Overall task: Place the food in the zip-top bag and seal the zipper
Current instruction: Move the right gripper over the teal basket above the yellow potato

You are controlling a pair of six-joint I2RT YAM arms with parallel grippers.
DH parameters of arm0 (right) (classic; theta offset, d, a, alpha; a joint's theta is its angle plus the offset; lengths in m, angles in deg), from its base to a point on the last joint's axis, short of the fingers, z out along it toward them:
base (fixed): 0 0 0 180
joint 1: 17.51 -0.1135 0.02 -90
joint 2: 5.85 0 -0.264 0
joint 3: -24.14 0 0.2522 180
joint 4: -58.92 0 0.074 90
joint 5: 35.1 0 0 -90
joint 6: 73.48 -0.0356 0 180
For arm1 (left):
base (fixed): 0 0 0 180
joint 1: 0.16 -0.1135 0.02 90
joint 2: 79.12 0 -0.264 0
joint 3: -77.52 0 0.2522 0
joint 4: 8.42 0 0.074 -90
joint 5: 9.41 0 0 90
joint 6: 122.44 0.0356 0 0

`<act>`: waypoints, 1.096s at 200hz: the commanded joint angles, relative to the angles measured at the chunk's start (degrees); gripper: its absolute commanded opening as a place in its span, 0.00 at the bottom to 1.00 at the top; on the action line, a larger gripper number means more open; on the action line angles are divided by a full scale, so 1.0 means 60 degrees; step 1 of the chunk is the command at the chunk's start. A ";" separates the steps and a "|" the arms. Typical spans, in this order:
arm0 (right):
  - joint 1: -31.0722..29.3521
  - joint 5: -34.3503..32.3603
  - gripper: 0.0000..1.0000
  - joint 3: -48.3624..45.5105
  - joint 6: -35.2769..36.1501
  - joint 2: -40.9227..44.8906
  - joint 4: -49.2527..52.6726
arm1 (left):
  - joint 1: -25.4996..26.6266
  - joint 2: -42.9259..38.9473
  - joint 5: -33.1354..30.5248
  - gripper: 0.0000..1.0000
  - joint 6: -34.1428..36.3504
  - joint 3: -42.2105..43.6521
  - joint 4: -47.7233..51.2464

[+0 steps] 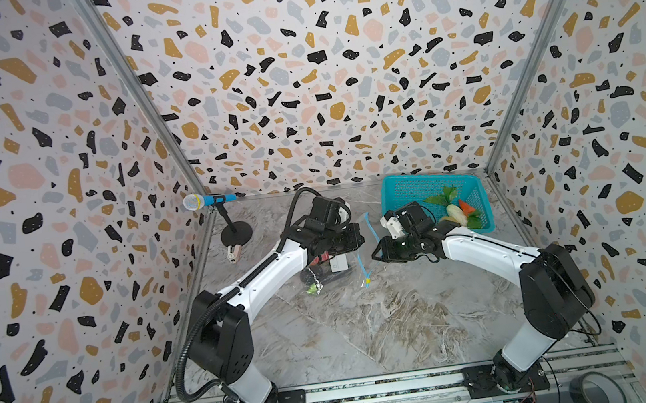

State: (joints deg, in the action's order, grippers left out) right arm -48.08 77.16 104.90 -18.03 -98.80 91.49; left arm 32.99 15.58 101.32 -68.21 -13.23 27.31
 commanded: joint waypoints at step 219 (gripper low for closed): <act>0.4438 -0.4840 0.76 0.5638 0.2660 -0.3972 0.4591 | -0.0042 0.0739 0.1276 0.00 -0.0054 -0.0499 -0.0885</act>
State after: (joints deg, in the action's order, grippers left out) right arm -21.68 48.37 136.22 -2.88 -122.32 116.19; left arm 32.97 19.05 108.05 -68.65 -13.97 23.16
